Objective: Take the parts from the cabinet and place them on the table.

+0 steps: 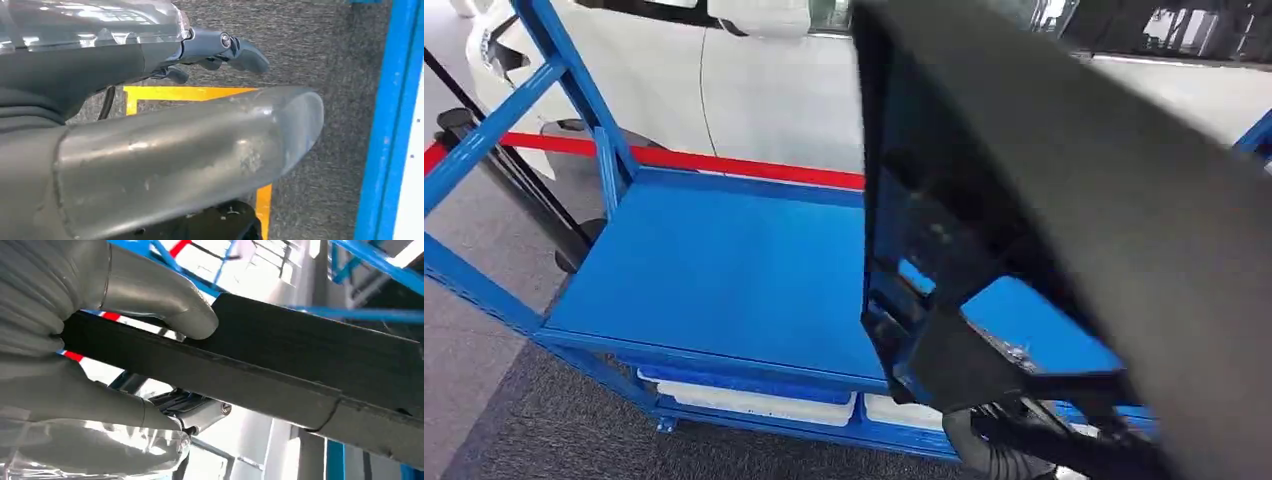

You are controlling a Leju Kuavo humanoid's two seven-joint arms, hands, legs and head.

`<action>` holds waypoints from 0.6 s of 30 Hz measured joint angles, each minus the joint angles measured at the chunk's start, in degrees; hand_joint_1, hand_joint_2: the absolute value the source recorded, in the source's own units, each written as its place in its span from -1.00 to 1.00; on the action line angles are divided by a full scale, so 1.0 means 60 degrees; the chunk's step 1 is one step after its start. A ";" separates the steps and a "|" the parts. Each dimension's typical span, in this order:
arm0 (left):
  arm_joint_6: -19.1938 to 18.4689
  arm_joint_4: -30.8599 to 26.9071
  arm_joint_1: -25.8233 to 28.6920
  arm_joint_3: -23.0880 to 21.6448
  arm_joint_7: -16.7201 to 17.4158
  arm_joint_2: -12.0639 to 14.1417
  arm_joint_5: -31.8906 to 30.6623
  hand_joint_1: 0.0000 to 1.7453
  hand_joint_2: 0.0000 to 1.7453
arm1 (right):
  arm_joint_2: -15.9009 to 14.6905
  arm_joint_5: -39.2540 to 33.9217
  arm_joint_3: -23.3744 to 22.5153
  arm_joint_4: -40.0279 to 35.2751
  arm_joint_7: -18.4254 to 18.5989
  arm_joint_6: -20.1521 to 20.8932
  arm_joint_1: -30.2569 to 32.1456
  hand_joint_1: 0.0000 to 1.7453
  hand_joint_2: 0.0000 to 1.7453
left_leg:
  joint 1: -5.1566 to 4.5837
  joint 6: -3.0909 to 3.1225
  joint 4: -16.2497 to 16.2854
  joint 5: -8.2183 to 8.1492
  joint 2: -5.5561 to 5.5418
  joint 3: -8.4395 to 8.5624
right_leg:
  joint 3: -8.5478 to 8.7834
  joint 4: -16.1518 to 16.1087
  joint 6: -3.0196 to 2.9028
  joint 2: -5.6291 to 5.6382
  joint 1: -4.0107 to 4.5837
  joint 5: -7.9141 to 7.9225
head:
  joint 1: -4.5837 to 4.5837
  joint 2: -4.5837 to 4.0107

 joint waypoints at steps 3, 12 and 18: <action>-0.0015 0.0000 -0.0005 0.0004 0.0022 0.0000 -0.0055 -1.00 -1.00 | 0.0007 -0.0404 -0.0259 -0.0149 0.0011 0.0200 0.0360 1.00 1.00 | 0.0005 -0.0165 -0.0056 -0.0028 0.0117 -0.0009 | -0.0032 -0.0105 -0.0062 0.0163 0.0049 -0.0060 | -0.0004 0.0000; -0.0011 0.0000 -0.0018 0.0000 0.0026 0.0004 -0.0098 -1.00 -1.00 | 0.0004 -0.0495 -0.0473 -0.0255 0.0051 0.0233 0.0678 1.00 1.00 | 0.0017 -0.0380 0.2807 -0.1228 0.0109 -0.1340 | 0.0061 -0.0170 -0.0340 0.0359 0.0022 -0.0058 | -0.0004 0.0000; 0.0106 0.0000 -0.0060 0.0040 -0.0015 0.0055 0.0124 -1.00 -1.00 | 0.0004 -0.0626 -0.0648 -0.0258 0.0263 0.0368 0.0899 1.00 1.00 | -0.0090 -0.0067 0.0079 0.0033 -0.0051 -0.0195 | 0.0039 -0.0070 -0.0188 0.0461 0.0068 -0.0125 | -0.0004 0.0000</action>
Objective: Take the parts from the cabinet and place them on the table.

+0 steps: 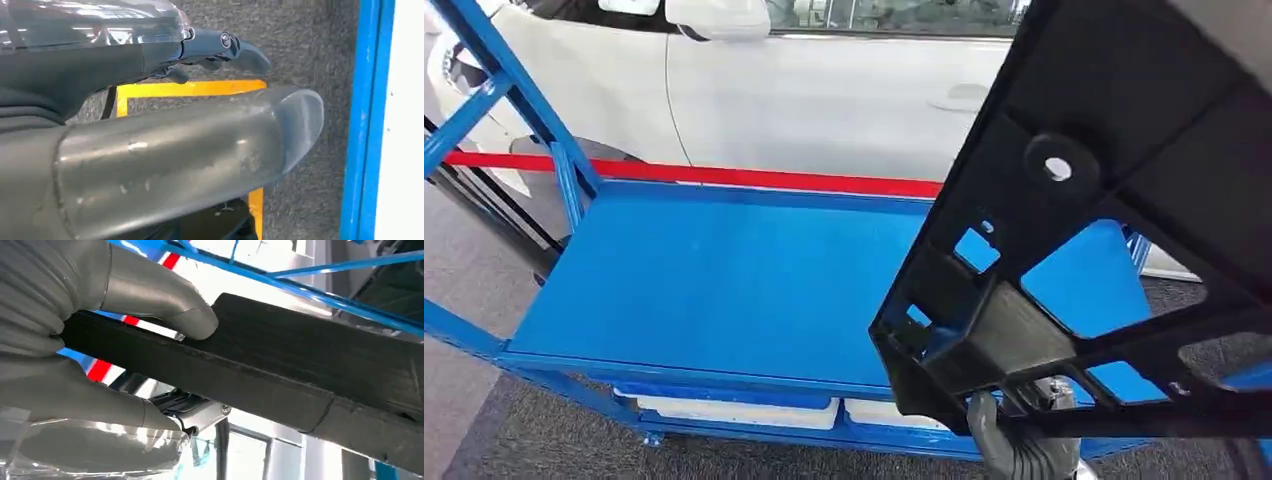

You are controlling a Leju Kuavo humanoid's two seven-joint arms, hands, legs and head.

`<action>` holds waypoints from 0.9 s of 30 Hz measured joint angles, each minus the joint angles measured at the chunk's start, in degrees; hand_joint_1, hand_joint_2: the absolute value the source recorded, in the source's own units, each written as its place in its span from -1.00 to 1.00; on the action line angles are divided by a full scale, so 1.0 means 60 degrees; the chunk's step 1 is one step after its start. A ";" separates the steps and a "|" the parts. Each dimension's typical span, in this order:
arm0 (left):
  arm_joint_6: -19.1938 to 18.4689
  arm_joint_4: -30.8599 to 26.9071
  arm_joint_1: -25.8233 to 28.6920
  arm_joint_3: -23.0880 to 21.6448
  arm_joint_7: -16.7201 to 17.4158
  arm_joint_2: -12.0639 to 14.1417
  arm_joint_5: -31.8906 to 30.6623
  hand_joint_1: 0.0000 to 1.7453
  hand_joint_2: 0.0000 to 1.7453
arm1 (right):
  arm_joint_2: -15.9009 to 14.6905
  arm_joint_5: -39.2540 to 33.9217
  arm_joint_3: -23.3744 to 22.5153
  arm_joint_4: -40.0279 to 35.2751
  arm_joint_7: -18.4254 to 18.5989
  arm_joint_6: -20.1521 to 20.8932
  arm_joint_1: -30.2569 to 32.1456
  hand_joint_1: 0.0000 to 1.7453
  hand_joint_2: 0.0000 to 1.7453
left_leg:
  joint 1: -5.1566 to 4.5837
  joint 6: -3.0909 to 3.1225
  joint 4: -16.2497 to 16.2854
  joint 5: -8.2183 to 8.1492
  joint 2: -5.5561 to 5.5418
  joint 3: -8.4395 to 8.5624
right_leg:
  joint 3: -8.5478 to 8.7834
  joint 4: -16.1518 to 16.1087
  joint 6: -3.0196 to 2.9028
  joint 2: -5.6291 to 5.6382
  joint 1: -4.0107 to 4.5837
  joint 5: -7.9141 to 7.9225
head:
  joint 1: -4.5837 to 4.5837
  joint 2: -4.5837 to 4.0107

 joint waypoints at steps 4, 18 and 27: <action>0.0022 0.0000 -0.0003 0.0051 0.0083 -0.0004 0.0087 -1.00 -1.00 | 0.0069 -0.0077 -0.0236 0.0055 0.0357 0.0529 0.0306 1.00 1.00 | 0.0112 0.0162 -0.0237 0.0141 0.0043 0.0115 | -0.0017 0.0153 0.0155 -0.0022 0.0000 -0.0159 | 0.0004 0.0000; 0.0178 0.0000 -0.0029 0.0233 0.0550 0.0062 0.0135 -1.00 -1.00 | 0.0084 -0.0106 -0.0874 0.0441 0.0499 0.1676 0.0966 1.00 1.00 | 0.0119 -0.0242 -0.0059 0.0137 0.0133 0.0013 | -0.0128 0.0066 0.0086 -0.0130 -0.0194 0.0081 | 0.0000 0.0000; 0.0160 0.0000 -0.0036 0.0244 0.0663 0.0138 0.0051 -1.00 -1.00 | 0.0084 -0.0342 -0.0903 0.0565 0.0524 0.2262 0.1035 1.00 1.00 | 0.0042 -0.0123 0.1099 -0.1078 0.0101 0.0321 | -0.0711 0.0066 -0.0191 -0.0115 0.0023 0.0588 | 0.0000 0.0000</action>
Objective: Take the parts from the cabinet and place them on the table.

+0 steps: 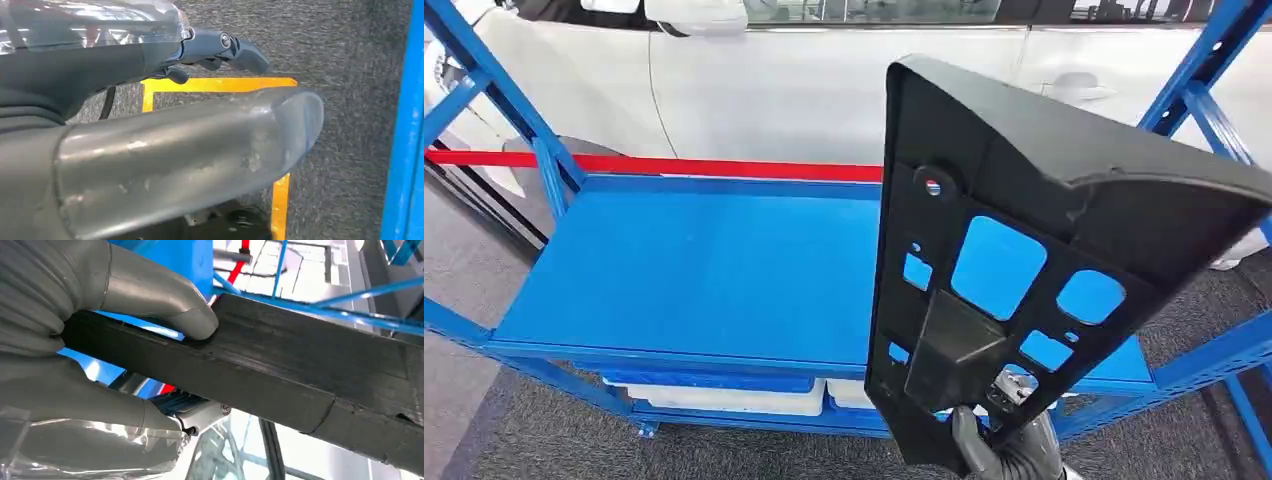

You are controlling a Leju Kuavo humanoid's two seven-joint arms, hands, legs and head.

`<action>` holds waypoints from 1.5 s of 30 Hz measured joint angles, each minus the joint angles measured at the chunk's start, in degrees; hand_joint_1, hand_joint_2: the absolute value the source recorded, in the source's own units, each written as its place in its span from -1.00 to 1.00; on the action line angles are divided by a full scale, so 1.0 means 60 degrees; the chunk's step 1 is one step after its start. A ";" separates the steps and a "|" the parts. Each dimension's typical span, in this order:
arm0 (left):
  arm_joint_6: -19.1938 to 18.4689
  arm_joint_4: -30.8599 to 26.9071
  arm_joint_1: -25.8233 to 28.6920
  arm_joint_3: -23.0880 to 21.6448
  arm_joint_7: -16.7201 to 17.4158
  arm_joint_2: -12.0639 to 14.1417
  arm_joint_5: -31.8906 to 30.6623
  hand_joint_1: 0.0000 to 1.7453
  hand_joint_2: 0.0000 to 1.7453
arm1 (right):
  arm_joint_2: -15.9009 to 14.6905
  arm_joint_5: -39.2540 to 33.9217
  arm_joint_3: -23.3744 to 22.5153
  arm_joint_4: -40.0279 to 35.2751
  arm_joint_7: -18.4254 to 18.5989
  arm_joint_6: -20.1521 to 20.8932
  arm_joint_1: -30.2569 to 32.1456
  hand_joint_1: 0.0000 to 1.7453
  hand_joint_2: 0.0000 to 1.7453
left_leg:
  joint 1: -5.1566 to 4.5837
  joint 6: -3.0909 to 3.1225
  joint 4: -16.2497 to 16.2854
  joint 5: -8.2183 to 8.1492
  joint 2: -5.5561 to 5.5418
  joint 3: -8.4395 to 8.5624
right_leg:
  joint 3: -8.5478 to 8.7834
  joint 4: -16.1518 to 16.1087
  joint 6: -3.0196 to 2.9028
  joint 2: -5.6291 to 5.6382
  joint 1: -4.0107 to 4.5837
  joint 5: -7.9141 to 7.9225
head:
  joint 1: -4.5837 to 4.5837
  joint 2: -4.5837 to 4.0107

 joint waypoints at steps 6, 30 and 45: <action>-0.0011 0.0004 -0.0030 -0.0004 -0.0051 0.0044 -0.0076 -1.00 -1.00 | 0.0000 -0.0087 -0.0105 0.0000 -0.0022 0.0175 0.0105 1.00 1.00 | -0.0179 0.0361 -0.1481 0.0553 0.0022 0.0688 | -0.0107 -0.0121 0.0281 -0.0041 -0.0025 0.0466 | 0.0003 0.0000; -0.0124 0.0018 -0.0002 -0.0051 -0.0142 -0.0011 -0.0244 -1.00 -1.00 | 0.0124 0.0015 -0.0525 0.0000 -0.0434 0.1246 0.0483 1.00 1.00 | 0.0068 -0.0180 0.0921 0.0447 0.0056 -0.0655 | 0.0303 -0.0059 0.0083 -0.0041 -0.0129 -0.0246 | 0.0000 0.0000; -0.0229 0.0011 -0.0041 -0.0066 -0.0058 0.0029 -0.0313 -1.00 -1.00 | 0.0259 0.0102 -0.0605 0.0087 -0.0893 0.1373 0.0768 1.00 1.00 | -0.0025 0.0382 -0.1527 0.1520 0.0211 -0.0362 | 0.0079 0.2297 0.0623 -0.0019 -0.0332 -0.0915 | 0.0004 0.0000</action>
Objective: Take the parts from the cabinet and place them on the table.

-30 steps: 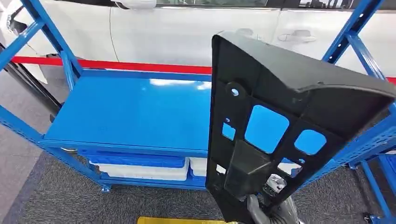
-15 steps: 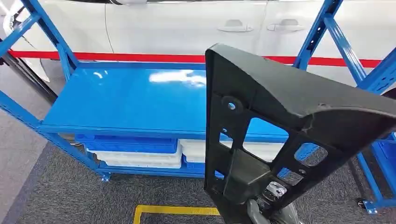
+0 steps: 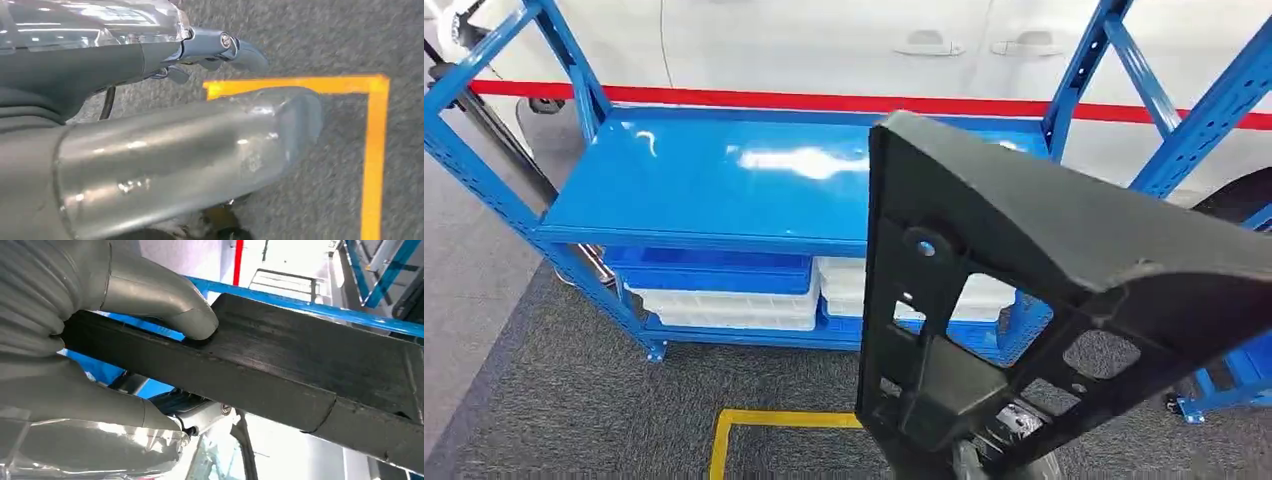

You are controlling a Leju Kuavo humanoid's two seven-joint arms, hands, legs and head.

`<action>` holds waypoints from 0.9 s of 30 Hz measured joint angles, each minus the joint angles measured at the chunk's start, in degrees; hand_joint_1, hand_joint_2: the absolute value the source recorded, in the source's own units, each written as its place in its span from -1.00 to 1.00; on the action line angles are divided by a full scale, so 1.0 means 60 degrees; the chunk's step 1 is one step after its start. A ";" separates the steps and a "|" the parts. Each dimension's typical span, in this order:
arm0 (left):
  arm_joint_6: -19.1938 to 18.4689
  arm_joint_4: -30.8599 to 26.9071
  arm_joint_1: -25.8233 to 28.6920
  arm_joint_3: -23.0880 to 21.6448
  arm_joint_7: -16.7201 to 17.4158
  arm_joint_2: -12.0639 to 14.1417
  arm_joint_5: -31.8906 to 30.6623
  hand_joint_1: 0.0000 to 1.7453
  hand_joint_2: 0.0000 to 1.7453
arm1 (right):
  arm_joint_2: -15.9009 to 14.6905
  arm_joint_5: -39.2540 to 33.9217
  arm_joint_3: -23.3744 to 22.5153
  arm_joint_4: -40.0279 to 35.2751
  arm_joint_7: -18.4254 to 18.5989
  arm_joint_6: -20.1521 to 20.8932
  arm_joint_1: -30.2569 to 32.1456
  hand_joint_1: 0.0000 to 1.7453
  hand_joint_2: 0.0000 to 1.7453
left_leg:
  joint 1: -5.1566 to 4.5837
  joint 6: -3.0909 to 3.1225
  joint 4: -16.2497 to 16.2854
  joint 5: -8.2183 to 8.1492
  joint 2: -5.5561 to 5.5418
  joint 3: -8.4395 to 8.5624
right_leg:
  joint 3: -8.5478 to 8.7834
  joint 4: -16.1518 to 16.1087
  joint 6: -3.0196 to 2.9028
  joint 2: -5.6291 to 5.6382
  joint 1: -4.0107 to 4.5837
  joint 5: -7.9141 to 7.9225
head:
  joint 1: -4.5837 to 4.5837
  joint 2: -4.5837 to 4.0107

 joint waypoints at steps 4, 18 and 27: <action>-0.0040 0.0004 0.0002 -0.0004 0.0000 0.0000 -0.0004 -1.00 -1.00 | 0.0003 0.0084 -0.0004 -0.0015 -0.0029 0.0011 -0.0011 1.00 1.00 | -0.0017 -0.0231 0.0457 0.0168 0.0009 -0.0525 | 0.1804 -0.2469 -0.0069 0.0008 0.0045 -0.0466 | -0.0007 0.0000; -0.0102 -0.0004 0.0001 -0.0004 0.0033 0.0040 -0.0022 -1.00 -1.00 | -0.0004 0.0146 -0.0007 0.0004 0.0058 0.0222 0.0030 1.00 1.00 | 0.0013 -0.0346 0.0840 -0.0911 -0.0387 0.1001 | 0.0139 -0.2323 -0.0425 0.0057 0.0148 0.0770 | -0.0011 0.0000; -0.0099 0.0000 0.0056 0.0004 0.0004 0.0026 0.0051 -1.00 -1.00 | 0.0091 -0.0470 -0.0077 0.0139 0.0004 0.0685 0.0097 1.00 1.00 | 0.0001 0.0051 -0.0234 -0.0697 0.0155 0.1026 | -0.0831 -0.0185 -0.0065 0.0123 0.0113 -0.0465 | -0.0004 0.0000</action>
